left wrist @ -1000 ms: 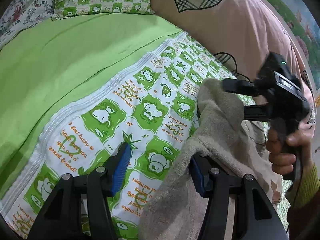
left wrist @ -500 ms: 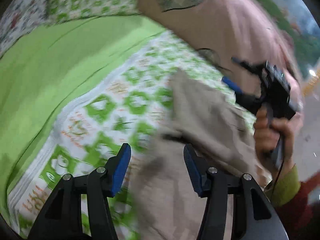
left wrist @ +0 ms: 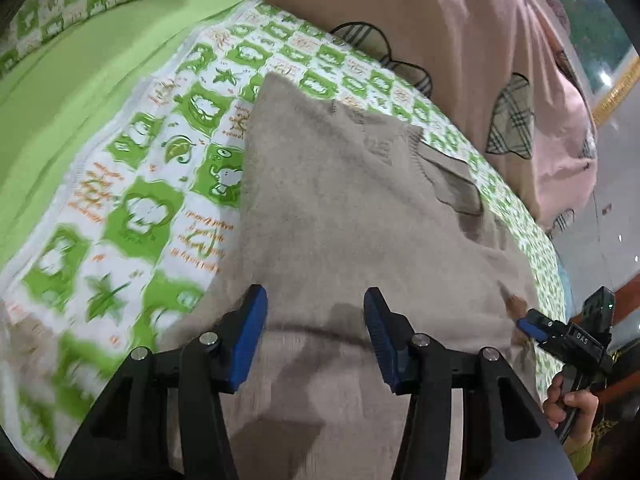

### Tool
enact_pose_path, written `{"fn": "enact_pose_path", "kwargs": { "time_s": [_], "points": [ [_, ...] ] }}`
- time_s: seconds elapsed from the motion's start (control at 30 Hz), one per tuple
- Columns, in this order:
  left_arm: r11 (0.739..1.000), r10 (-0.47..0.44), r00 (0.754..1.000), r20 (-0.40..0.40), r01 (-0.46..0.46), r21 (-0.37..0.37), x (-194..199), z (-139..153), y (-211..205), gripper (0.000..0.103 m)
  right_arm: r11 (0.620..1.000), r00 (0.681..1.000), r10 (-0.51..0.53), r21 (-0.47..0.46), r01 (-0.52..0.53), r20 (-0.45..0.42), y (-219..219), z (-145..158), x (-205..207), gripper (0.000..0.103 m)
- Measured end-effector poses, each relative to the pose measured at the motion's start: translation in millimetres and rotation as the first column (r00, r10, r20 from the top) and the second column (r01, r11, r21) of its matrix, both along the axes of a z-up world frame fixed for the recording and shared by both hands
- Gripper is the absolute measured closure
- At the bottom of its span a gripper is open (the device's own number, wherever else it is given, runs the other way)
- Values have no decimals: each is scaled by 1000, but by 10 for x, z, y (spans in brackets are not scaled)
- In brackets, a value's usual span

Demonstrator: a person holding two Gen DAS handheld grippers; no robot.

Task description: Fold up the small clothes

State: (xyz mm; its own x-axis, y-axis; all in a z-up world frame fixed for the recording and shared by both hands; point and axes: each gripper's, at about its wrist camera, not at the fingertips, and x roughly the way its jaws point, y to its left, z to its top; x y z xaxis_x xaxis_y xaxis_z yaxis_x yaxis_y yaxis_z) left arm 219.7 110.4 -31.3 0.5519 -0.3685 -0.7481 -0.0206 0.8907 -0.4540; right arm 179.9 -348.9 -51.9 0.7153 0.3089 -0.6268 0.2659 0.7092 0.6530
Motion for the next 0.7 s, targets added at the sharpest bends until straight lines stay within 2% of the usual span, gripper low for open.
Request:
{"fn": "enact_pose_path", "kwargs": {
  "time_s": [0.07, 0.17, 0.2, 0.27, 0.37, 0.47, 0.57, 0.63, 0.7],
  "points": [
    [998, -44, 999, 18, 43, 46, -234, 120, -44, 51, 998, 999, -28, -61, 29, 25, 16, 138, -251, 44],
    [991, -110, 994, -12, 111, 77, -682, 193, -131, 47, 1000, 997, 1, -16, 0, 81, 82, 231, -632, 42],
    [990, -104, 994, -39, 107, 96, -829, 189, -145, 46, 1000, 996, 23, 0, -23, 82, 140, 243, -774, 42],
    [987, -78, 993, -84, 89, 130, -1127, 159, -160, 46, 998, 995, 50, -26, -48, 82, 294, 293, -985, 42],
    [983, 7, 988, -153, 22, 184, -1610, 151, -160, 45, 993, 990, 101, -74, -94, 102, 613, 346, -1368, 42],
    [992, 50, 973, -227, -22, 122, -2012, 146, -173, 45, 986, 983, 144, -105, -132, 117, 872, 360, -1732, 41],
    [999, 24, 962, -271, -17, 28, -2275, 179, -253, 43, 978, 983, 168, -136, -157, 70, 1067, 329, -1980, 41],
    [1000, 0, 963, -270, 5, 18, -2351, 245, -370, 38, 983, 985, 164, -94, -159, 54, 1158, 283, -2124, 41],
    [999, -14, 965, -262, 25, 38, -2360, 306, -521, 38, 989, 991, 133, -63, -131, 23, 1262, 244, -2244, 41]
  ]
}}
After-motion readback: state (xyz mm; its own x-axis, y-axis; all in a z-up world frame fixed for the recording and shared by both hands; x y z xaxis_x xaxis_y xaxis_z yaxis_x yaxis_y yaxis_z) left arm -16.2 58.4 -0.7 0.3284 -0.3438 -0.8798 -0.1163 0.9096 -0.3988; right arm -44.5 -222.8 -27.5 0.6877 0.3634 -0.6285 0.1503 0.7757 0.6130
